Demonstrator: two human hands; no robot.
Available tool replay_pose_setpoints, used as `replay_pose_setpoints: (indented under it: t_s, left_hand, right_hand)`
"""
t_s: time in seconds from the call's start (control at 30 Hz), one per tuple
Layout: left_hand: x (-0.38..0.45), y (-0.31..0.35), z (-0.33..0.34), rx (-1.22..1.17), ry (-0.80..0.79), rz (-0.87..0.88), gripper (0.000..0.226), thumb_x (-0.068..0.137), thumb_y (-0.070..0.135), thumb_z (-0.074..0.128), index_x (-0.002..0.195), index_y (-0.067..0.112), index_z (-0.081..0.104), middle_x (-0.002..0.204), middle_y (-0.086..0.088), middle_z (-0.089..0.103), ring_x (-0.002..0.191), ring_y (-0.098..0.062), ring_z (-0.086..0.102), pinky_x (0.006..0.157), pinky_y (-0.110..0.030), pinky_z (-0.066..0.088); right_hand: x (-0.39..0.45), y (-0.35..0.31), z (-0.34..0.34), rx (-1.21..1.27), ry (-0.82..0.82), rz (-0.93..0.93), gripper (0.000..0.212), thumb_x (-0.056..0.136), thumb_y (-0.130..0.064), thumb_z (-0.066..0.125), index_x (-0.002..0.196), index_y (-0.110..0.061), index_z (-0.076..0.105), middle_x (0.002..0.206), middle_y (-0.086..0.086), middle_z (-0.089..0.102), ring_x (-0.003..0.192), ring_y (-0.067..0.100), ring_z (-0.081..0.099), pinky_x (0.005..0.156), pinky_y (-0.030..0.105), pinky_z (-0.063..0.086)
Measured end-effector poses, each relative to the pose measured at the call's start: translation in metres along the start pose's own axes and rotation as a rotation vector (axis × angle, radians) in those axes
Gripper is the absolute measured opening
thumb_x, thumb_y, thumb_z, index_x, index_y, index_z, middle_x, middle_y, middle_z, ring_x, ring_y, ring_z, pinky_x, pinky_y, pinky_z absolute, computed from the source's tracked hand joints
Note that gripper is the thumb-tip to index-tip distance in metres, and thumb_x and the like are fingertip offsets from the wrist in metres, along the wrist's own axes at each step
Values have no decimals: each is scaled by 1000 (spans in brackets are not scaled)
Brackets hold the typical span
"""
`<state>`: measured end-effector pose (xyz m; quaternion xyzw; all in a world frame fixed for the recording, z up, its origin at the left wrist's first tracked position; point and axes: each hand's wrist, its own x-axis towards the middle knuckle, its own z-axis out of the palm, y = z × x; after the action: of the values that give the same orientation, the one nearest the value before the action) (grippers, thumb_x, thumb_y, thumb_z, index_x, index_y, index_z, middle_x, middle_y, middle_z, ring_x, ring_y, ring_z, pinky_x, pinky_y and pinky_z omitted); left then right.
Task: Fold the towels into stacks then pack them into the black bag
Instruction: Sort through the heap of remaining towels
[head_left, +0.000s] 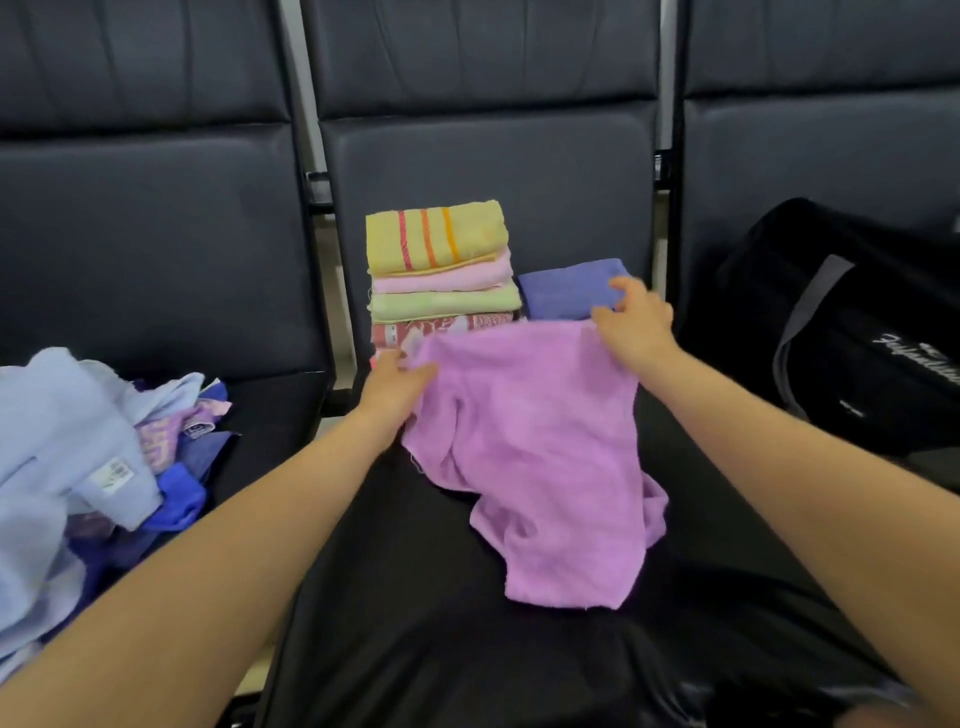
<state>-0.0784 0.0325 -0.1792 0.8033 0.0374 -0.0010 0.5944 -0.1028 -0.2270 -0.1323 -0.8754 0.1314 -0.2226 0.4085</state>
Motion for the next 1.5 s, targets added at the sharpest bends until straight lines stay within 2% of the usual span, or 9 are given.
replay_pose_setpoints:
  t_s: [0.13, 0.3, 0.43, 0.57, 0.73, 0.93, 1.13, 1.33, 1.5]
  left_hand:
    - [0, -46, -1, 370, 66, 22, 56, 74, 39, 68, 123, 13, 57, 115, -14, 60, 106, -32, 59, 91, -43, 50]
    - [-44, -57, -2, 452, 85, 109, 47, 85, 30, 66, 124, 6, 53, 113, -14, 61, 98, -29, 60, 80, -33, 46]
    - [-81, -53, 4, 439, -85, 49, 23, 89, 22, 59, 110, 14, 60, 108, -13, 65, 97, -29, 64, 86, -31, 47]
    - [-104, -46, 13, 357, -262, 25, 14, 87, 16, 58, 97, 10, 66, 96, -17, 70, 75, -25, 65, 88, -39, 54]
    - [-115, -42, 16, 403, -379, 50, 19, 91, 18, 56, 75, 25, 59, 106, -19, 68, 88, -25, 62, 93, -40, 51]
    - [-102, -48, 13, 248, -435, -38, 14, 96, 18, 50, 90, 17, 62, 96, -5, 61, 82, -15, 57, 80, -24, 52]
    - [-89, -54, 21, 510, -264, 106, 22, 92, 19, 49, 88, 5, 66, 87, -11, 64, 82, -23, 57, 79, -36, 49]
    - [-89, -60, 42, 900, -135, 302, 28, 94, 37, 45, 81, 23, 67, 106, -9, 58, 110, -32, 48, 85, -36, 44]
    - [-79, -59, 71, 850, -124, 208, 51, 97, 51, 35, 110, 12, 65, 132, -10, 47, 126, -29, 36, 103, -40, 33]
  right_hand:
    - [-32, 50, 17, -168, -43, 130, 40, 89, -18, 51, 129, -10, 52, 137, 19, 46, 126, 37, 38, 94, 33, 33]
    - [-75, 63, 1, -178, -116, 150, 17, 88, -23, 58, 96, -9, 61, 95, 10, 63, 92, 28, 59, 68, 29, 39]
    - [-107, 45, -5, -235, -458, 298, 39, 84, -45, 68, 73, -11, 52, 68, 3, 52, 58, 17, 54, 45, 25, 41]
    - [-116, 44, -6, -149, -457, 294, 45, 80, -37, 76, 57, -9, 49, 48, 1, 54, 45, 14, 54, 43, 19, 44]
    - [-135, 40, -13, 227, -451, 513, 36, 78, -29, 78, 73, -2, 56, 53, 11, 55, 37, 15, 49, 40, 21, 40]
    - [-162, 37, -17, -104, -884, 488, 36, 77, -39, 77, 75, -20, 46, 55, -3, 38, 43, 8, 32, 39, 18, 24]
    - [-127, 18, -29, 242, -349, 178, 18, 92, -16, 58, 78, -7, 63, 69, 4, 57, 56, 12, 50, 53, 25, 42]
    - [-96, 53, -48, -401, -35, 16, 32, 99, -22, 39, 74, -8, 54, 79, 8, 56, 75, 26, 51, 66, 31, 35]
    - [-83, 64, -47, 350, 41, 317, 28, 101, -22, 39, 107, -10, 64, 102, 11, 62, 83, 19, 54, 65, 27, 41]
